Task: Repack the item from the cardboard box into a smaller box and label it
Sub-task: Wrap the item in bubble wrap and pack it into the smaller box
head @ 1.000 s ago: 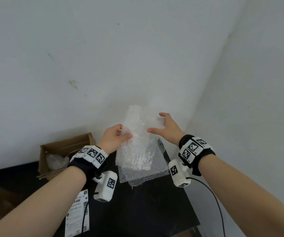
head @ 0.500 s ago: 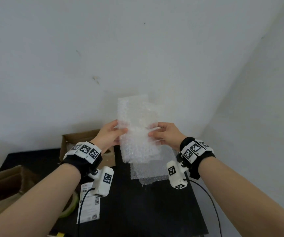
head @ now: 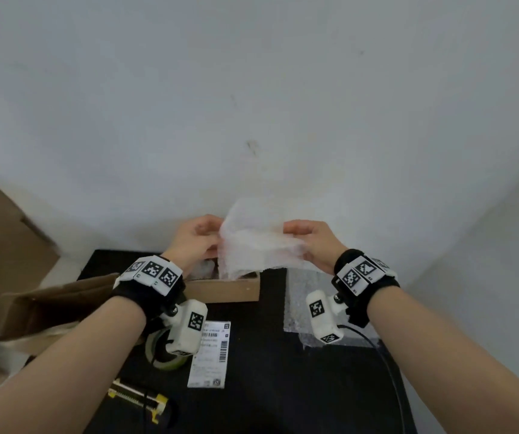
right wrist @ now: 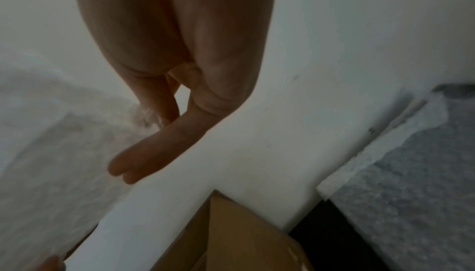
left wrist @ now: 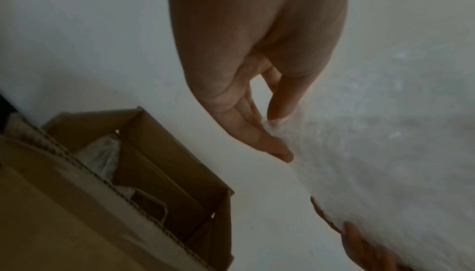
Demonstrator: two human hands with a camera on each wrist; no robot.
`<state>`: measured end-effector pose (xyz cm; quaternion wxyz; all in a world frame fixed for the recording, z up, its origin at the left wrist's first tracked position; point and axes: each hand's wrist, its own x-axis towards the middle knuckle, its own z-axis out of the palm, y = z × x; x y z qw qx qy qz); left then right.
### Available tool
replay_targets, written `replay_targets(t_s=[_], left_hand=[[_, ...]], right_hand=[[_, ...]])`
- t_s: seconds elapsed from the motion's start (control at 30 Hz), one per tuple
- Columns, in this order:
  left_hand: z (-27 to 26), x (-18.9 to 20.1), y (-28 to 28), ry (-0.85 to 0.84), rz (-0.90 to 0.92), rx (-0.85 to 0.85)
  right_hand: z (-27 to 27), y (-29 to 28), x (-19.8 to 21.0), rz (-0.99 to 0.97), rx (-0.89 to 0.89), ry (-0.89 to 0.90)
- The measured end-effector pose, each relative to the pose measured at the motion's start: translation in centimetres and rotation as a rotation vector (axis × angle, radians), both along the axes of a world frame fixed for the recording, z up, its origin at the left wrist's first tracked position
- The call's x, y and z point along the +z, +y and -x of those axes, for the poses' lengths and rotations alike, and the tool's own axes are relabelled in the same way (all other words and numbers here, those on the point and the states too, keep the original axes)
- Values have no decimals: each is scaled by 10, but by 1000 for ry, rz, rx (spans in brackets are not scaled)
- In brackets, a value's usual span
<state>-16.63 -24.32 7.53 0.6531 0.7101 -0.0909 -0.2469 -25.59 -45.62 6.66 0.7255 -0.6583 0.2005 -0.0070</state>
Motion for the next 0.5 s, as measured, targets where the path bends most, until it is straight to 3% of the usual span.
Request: replay_targets(t_s=[0.07, 0.27, 0.37, 0.5], left_hand=[[-4, 5, 11, -12, -12, 24], [-21, 13, 42, 14, -12, 36], [-28, 10, 53, -131, -115, 26], [-34, 5, 61, -60, -110, 56]], right_hand=[[-10, 11, 4, 19, -20, 17], [-36, 38, 10, -173, 79, 24], [-47, 51, 5, 26, 112, 22], [-57, 65, -3, 218, 59, -15]])
